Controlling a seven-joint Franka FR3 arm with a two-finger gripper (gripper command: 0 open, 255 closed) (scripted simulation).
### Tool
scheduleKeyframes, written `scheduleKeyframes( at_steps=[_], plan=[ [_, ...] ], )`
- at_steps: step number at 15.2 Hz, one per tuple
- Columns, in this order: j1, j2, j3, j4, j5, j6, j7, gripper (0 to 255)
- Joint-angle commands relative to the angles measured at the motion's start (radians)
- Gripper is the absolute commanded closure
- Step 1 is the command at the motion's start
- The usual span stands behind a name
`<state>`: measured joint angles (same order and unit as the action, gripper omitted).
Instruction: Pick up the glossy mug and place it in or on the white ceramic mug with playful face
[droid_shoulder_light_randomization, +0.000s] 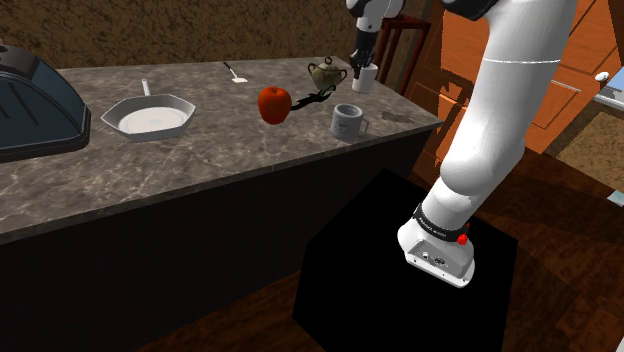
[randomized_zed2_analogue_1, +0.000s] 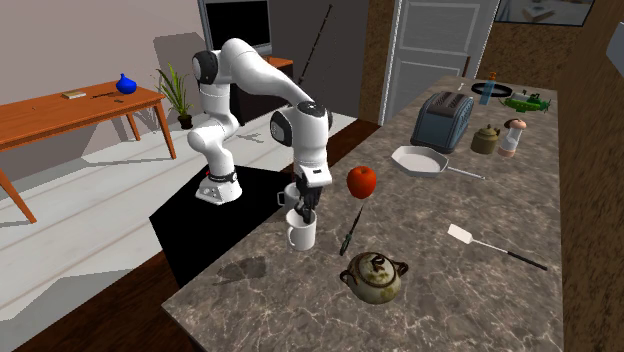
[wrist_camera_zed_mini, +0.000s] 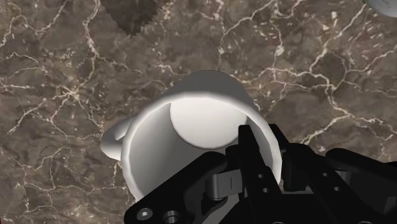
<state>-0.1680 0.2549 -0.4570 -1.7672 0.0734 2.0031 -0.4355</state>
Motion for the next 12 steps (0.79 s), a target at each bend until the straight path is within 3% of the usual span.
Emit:
scheduleKeyframes(
  at_steps=[1, 12],
  plan=[
    [0.0, -0.009, -0.002, 0.017, -0.005, -0.026, 0.0, 255],
    [0.0, -0.034, -0.007, 0.135, -0.018, -0.165, 0.005, 255]
  ],
)
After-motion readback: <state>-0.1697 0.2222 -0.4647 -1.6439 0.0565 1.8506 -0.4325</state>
